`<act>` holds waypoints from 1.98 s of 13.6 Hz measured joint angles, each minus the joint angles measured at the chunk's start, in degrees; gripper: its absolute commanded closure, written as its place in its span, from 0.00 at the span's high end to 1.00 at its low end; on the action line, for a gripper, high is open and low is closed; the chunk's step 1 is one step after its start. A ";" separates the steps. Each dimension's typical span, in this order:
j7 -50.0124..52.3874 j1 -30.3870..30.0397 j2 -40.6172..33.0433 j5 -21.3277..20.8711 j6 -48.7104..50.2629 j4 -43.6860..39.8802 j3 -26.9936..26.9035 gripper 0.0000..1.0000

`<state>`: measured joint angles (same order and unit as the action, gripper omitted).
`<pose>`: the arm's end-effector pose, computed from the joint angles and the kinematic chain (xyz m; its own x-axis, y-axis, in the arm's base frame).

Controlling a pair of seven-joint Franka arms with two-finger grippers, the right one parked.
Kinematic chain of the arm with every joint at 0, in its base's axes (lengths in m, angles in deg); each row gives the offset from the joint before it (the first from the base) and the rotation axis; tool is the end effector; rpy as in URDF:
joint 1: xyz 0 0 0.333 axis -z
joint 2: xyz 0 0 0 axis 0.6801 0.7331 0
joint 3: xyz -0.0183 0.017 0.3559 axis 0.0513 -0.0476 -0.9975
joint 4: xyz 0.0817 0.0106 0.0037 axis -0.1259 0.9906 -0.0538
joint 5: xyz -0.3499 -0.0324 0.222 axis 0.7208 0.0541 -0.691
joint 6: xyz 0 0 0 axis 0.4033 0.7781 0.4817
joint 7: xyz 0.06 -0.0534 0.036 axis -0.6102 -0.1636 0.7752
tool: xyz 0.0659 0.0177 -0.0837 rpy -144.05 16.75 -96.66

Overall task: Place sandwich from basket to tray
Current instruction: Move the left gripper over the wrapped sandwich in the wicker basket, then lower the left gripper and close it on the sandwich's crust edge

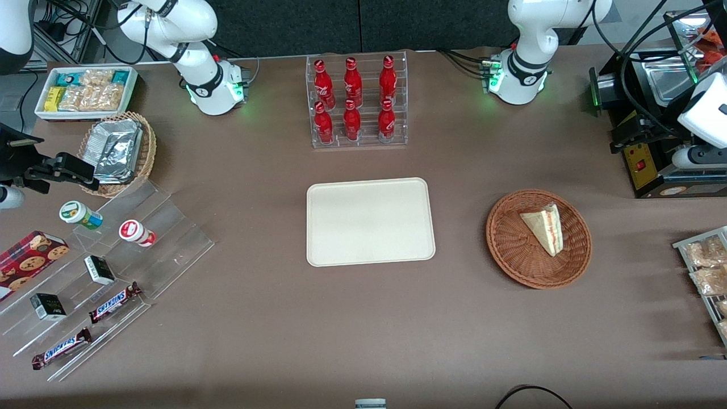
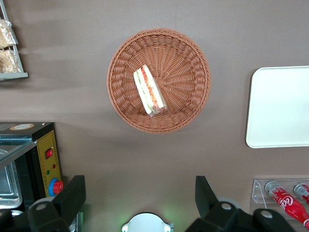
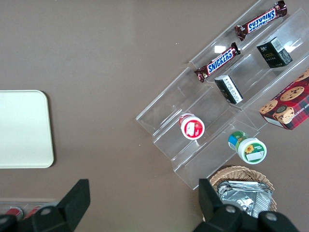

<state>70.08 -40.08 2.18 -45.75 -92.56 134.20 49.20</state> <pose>0.5517 -0.0178 0.6668 0.9938 0.0135 -0.1103 0.0137 -0.9999 0.0008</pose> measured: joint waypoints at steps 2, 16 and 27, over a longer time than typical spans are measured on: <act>-0.01 -0.05 0.01 -0.10 0.00 0.01 0.00 1.00; 4.04 -0.42 1.85 -0.89 -22.88 23.81 -0.07 1.00; 23.23 -0.12 6.43 -0.89 -46.33 35.14 1.05 1.00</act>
<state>93.31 -40.20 8.61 -46.64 -138.89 169.34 50.25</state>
